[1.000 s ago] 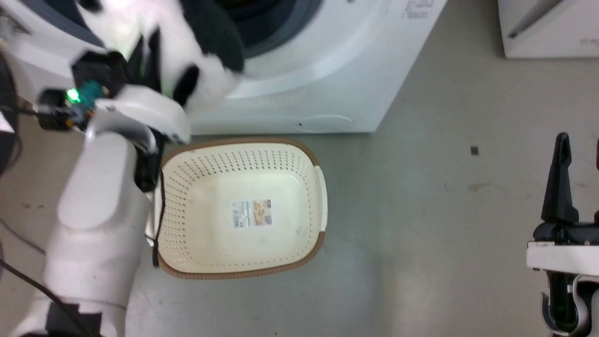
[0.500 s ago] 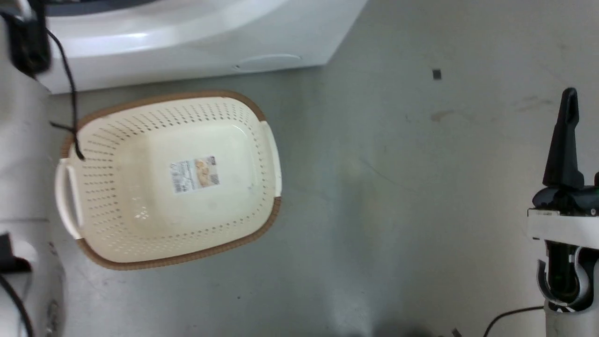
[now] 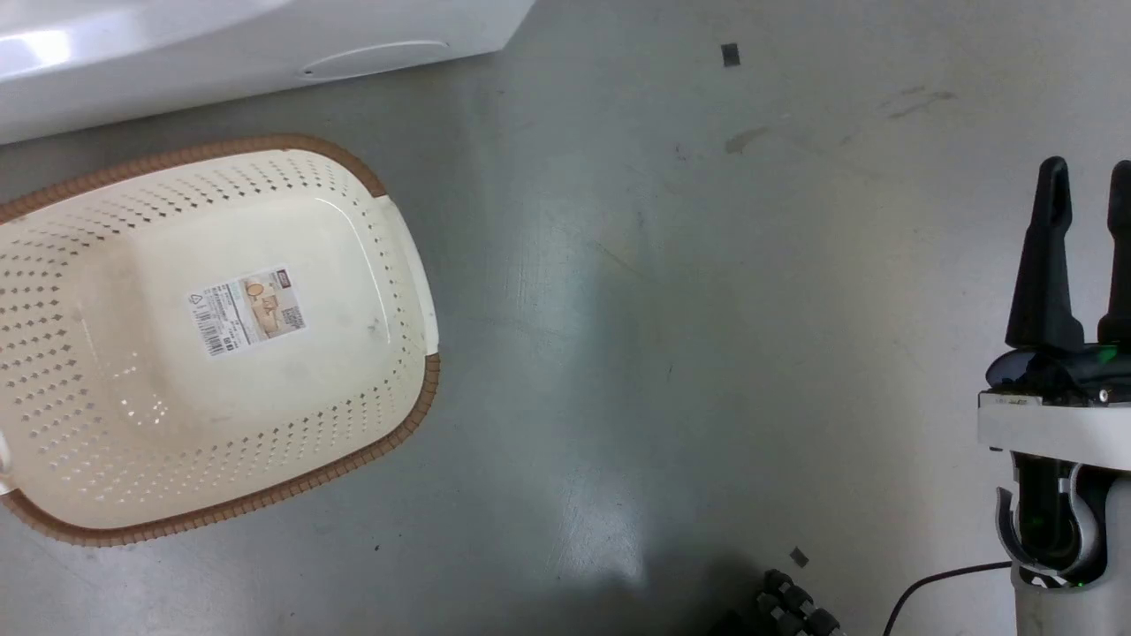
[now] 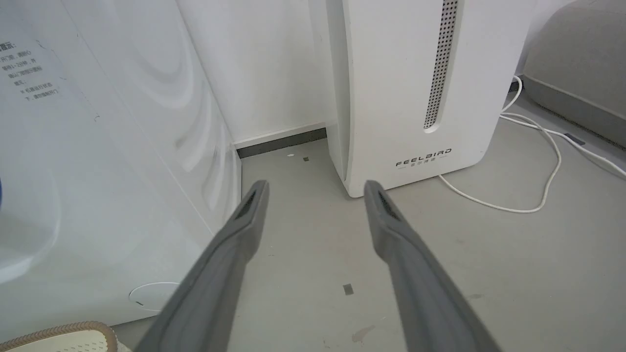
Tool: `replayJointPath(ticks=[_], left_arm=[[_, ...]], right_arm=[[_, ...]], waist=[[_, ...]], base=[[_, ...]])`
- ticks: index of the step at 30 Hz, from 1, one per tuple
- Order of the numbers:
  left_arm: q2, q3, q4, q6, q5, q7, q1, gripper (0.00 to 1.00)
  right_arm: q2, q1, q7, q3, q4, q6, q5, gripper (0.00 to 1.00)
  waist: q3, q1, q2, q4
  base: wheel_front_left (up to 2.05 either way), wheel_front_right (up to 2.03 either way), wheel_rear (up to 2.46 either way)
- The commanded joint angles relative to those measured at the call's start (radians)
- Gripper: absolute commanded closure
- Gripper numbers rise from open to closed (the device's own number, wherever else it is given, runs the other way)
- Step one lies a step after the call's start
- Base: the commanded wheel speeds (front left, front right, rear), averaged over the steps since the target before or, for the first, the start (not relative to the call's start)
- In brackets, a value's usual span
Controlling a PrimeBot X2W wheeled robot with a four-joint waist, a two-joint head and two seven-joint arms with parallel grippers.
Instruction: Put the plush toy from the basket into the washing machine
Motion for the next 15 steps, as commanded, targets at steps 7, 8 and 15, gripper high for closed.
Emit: replayJointPath(ticks=[7,8,15], left_arm=[[0.011,-0.004,0.065,0.023,0.025,-0.007,-0.04,0.0],[0.011,-0.003,0.068,0.025,0.026,-0.007,-0.03,0.0],[-0.022,0.013,0.055,0.024,0.014,-0.007,0.112,0.0]], right_arm=[[0.0,-0.01,-0.004,0.007,-0.005,-0.001,0.01,0.0],[0.0,-0.011,-0.004,0.012,-0.005,-0.001,0.008,0.0],[0.0,0.008,-0.004,0.016,0.006,-0.001,-0.016,0.0]], waist=[[0.019,-0.0002,0.0,0.008],[0.013,-0.0002,0.0,0.012],[-0.061,-0.0002,0.0,0.057]], base=[[0.0,0.0,0.0],[0.0,0.0,0.0],[0.0,0.0,0.0]])
